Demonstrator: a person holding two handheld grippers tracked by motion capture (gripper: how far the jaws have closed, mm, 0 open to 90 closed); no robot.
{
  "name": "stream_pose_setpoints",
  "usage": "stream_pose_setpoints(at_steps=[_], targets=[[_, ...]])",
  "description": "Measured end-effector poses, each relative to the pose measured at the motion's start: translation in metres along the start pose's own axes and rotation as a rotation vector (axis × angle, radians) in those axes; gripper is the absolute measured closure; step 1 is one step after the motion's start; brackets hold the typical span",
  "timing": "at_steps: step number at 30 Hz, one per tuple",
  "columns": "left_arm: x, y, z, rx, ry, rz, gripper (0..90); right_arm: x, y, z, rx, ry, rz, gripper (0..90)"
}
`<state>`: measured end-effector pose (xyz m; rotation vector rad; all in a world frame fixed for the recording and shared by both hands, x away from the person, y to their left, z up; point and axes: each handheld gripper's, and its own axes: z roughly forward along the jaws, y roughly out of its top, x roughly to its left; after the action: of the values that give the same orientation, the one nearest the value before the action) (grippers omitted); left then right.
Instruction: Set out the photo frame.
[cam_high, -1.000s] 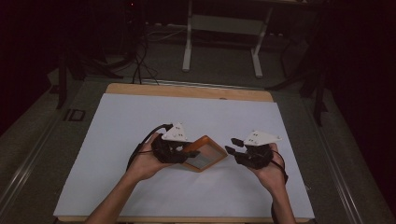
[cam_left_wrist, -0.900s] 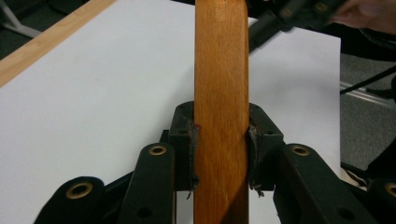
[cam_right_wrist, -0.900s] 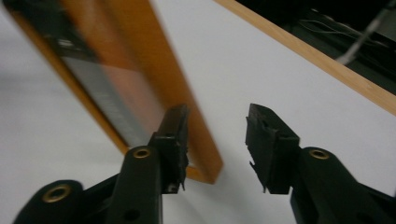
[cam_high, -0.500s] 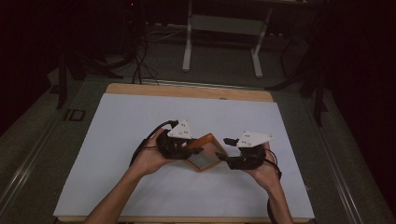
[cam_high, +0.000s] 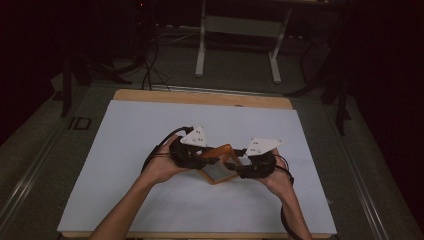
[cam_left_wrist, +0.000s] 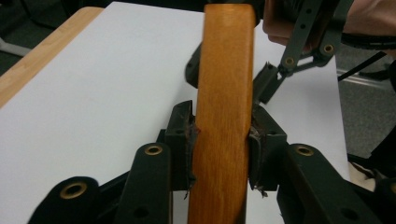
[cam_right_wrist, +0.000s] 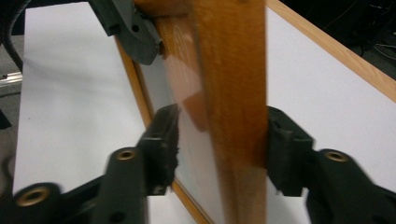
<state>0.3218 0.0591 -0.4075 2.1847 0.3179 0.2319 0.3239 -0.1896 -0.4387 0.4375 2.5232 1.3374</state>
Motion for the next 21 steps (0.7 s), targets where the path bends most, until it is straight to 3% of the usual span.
stream_pose_setpoints(at_steps=[4,7,9,13,21], targets=[[0.007,-0.004,0.000,-0.006,0.007,-0.066,60.3,0.002,-0.003,-0.005,-0.003,0.009,-0.004,60.1],[0.009,-0.005,0.000,-0.013,0.015,-0.093,53.2,0.003,-0.006,-0.008,-0.006,0.013,-0.009,65.0],[0.013,-0.008,-0.001,-0.035,0.007,-0.137,48.5,0.003,-0.008,-0.010,-0.002,0.011,-0.012,66.6],[0.017,-0.011,-0.003,-0.044,0.012,-0.156,44.2,0.003,-0.012,-0.013,0.003,-0.002,-0.012,67.3],[0.020,-0.025,-0.017,-0.123,0.009,-0.202,39.5,0.003,-0.016,-0.017,0.012,-0.004,-0.010,67.3]])
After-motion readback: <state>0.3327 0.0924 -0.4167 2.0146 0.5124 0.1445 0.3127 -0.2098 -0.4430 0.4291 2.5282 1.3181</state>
